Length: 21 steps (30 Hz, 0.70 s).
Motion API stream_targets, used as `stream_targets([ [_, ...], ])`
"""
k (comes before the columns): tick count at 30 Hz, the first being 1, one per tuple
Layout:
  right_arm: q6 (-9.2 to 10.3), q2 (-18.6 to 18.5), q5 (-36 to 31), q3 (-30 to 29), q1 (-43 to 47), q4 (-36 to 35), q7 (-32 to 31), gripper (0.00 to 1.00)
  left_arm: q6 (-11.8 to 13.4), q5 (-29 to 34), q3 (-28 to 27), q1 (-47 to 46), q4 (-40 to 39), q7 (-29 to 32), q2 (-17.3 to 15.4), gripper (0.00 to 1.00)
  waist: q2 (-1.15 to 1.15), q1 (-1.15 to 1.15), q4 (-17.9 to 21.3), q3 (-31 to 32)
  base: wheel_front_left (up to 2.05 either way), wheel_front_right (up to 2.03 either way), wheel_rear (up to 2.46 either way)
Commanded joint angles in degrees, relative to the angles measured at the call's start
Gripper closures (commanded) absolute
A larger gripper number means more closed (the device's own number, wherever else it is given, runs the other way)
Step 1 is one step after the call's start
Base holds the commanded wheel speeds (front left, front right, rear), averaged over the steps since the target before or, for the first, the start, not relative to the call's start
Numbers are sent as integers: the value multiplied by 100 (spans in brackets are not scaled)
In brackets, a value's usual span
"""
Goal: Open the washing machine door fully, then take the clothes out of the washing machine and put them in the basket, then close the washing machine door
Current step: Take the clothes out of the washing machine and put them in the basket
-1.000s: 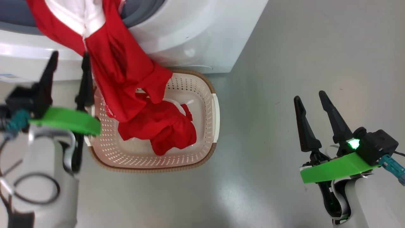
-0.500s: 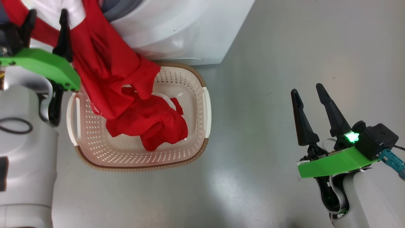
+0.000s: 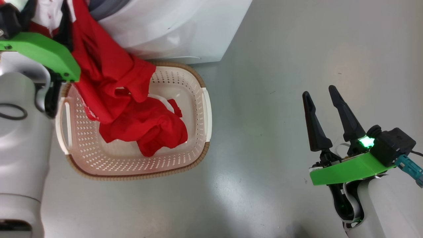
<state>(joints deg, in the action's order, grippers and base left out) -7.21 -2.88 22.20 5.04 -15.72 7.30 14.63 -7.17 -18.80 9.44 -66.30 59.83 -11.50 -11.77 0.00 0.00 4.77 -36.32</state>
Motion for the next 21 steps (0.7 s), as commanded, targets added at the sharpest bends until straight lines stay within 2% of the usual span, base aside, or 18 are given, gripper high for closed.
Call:
stream_targets([
  [1, -28, 1, 118, 157, -26, -156, 37, 0, -32, 19, 12, -90, 61, -60, -307, 0, 0, 0, 25, -9, 0, 0, 0],
  [6, -28, 1, 129, 163, -33, -153, 37, 0, -32, 35, 199, -301, 439, -125, -343, 0, 0, 0, 58, -15, 0, 0, 0],
  [7, -28, 1, 130, 163, -33, -151, 37, 0, -32, 51, 236, -337, 513, -135, -361, 8, 0, 0, 64, -13, 0, 0, 0],
  [9, -28, 1, 130, 163, -27, -148, 37, 0, -32, 54, 291, -389, 640, -162, -366, 50, 0, 0, 73, 2, 0, 0, 0],
  [10, -28, 1, 130, 160, -23, -148, 37, 0, -32, 46, 316, -408, 694, -173, -360, 62, 0, 0, 74, 11, 0, 0, 0],
  [11, -28, 1, 129, 159, -18, -147, 37, 0, -32, 48, 346, -427, 747, -182, -357, 87, 0, 0, 73, 20, 0, 0, 0],
  [12, -28, 1, 127, 158, -14, -148, 37, 0, -32, 44, 370, -444, 793, -192, -351, 100, 0, 0, 72, 29, 0, 0, 0],
  [21, -28, 1, 90, 147, 25, -129, 37, 0, -32, -101, 479, -429, 823, -324, -279, 100, 0, 0, -1, 133, 0, 0, 0],
])
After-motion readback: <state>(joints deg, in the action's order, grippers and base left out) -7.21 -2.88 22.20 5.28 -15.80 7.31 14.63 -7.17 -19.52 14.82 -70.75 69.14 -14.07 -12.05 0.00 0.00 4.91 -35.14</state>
